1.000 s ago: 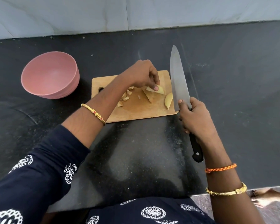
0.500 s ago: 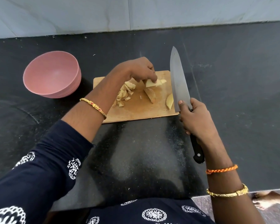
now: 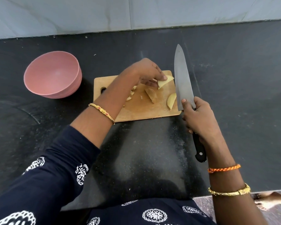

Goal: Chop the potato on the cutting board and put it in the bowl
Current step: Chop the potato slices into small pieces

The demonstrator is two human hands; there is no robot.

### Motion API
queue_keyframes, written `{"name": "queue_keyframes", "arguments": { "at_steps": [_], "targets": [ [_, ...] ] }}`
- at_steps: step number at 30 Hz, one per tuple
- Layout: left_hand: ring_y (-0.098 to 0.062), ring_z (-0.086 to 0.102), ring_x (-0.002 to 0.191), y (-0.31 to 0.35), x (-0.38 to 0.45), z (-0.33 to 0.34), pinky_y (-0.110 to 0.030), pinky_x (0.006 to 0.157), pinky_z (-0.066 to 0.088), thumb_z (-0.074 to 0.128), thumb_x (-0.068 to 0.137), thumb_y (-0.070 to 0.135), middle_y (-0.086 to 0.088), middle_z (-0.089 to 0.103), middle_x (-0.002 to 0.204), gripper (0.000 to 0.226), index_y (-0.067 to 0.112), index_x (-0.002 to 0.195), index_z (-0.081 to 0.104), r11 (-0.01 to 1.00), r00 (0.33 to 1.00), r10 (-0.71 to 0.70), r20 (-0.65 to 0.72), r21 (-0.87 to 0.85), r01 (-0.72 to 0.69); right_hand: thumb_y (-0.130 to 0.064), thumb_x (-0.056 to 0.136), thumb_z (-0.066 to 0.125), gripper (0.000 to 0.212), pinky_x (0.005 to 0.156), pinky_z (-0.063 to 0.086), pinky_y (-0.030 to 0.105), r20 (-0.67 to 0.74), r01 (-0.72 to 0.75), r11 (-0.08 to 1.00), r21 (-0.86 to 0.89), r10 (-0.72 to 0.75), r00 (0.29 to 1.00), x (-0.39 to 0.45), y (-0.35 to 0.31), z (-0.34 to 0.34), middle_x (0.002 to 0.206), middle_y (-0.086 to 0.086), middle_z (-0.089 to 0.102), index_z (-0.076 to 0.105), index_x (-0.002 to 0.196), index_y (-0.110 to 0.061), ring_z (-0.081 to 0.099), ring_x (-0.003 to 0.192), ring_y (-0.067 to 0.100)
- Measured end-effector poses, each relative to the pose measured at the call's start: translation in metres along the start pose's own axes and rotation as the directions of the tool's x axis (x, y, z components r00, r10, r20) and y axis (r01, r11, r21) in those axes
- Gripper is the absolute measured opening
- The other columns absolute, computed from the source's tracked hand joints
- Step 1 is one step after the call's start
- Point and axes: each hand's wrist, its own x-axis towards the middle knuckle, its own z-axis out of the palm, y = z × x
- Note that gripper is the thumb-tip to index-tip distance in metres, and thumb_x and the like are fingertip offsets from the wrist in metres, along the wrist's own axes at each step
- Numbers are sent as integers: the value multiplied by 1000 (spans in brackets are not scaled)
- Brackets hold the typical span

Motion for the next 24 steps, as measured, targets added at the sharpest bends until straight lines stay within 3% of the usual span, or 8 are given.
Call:
{"name": "queue_keyframes", "arguments": {
  "at_steps": [6, 9, 13, 18, 21, 24],
  "targets": [
    [-18, 69, 73, -10, 6, 29, -32, 75, 59, 77, 75, 19, -4, 68, 82, 18, 10, 89, 69, 991, 953, 52, -300, 132, -13, -36, 98, 44, 30, 46, 41, 28, 1, -3, 1000, 8, 3, 1000, -2, -2, -6, 71, 3, 52, 43, 75, -15, 48, 57, 16],
    [-20, 68, 78, -15, 8, 35, -35, 78, 57, 77, 75, 24, -4, 69, 87, 24, 10, 92, 68, 975, 922, 102, -374, 221, -18, -36, 98, 44, 30, 44, 41, 27, 6, -8, 1000, 5, 8, 1000, -2, -3, -5, 72, 5, 52, 43, 76, -14, 47, 56, 17],
    [-18, 64, 82, -22, 4, 48, -26, 69, 49, 74, 78, 20, -4, 70, 91, 21, 11, 97, 71, 897, 881, 274, -385, 433, -90, -37, 97, 45, 31, 50, 45, 32, 15, -7, 1000, -22, 7, 1000, -3, -5, -2, 72, 5, 54, 44, 76, -15, 50, 58, 19],
    [-13, 58, 81, -25, 4, 43, -22, 70, 43, 67, 79, 4, 0, 66, 88, 14, 13, 89, 67, 867, 842, 373, -390, 470, -166, -36, 96, 44, 37, 61, 53, 46, 25, 8, 994, -108, -6, 1000, -10, -10, -3, 73, 13, 57, 46, 85, -1, 48, 59, 23],
    [-11, 54, 80, -31, 3, 23, -23, 69, 43, 65, 77, -2, 1, 63, 88, 18, 14, 86, 65, 861, 837, 394, -381, 471, -191, -33, 96, 43, 34, 59, 50, 40, 48, 18, 986, -164, -10, 999, -15, -11, -1, 69, 9, 54, 47, 83, -1, 46, 58, 22],
    [-10, 54, 78, -40, -1, 7, -21, 70, 45, 77, 72, 7, 1, 63, 91, 22, 13, 90, 67, 895, 874, 347, -339, 399, -201, -30, 98, 42, 33, 51, 38, 30, 59, 30, 977, -213, -18, 998, -19, -10, 4, 63, 2, 47, 41, 74, -8, 43, 55, 16]
  ]
}}
